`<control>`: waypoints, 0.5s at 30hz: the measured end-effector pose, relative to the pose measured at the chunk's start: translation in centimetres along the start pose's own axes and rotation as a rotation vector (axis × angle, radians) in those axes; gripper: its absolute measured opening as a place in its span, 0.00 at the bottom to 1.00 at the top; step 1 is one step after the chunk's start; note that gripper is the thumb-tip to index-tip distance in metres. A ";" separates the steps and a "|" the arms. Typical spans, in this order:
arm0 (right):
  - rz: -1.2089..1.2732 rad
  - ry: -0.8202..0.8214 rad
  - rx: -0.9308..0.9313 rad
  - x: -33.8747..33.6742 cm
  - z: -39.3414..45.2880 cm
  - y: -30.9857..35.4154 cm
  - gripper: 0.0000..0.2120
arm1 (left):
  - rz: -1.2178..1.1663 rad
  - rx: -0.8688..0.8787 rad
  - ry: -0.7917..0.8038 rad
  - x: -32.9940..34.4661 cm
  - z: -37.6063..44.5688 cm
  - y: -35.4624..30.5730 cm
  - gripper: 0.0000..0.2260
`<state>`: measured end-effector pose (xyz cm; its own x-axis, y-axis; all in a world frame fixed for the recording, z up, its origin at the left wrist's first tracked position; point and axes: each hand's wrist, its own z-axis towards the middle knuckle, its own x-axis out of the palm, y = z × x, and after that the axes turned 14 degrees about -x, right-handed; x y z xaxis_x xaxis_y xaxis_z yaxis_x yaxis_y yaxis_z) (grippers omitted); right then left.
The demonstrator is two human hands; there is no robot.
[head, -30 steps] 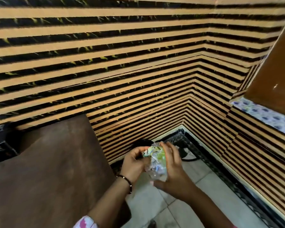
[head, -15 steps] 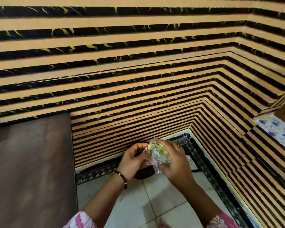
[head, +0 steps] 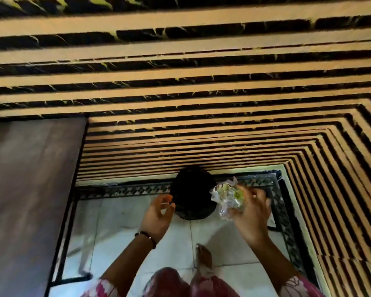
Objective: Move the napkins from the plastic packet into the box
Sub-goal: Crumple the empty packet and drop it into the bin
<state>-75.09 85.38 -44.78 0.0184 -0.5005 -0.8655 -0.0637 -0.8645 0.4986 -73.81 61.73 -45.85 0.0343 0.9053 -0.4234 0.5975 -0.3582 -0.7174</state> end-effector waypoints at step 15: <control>-0.011 0.162 0.039 18.0 11.0 -9.5 0.31 | 0.622 -0.031 0.133 11.0 18.7 10.2 0.23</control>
<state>-85.12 85.03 -65.64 0.1798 -0.4942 -0.8505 -0.1013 -0.8693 0.4837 -82.29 63.76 -68.21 0.4807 0.5510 -0.6821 0.4561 -0.8215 -0.3422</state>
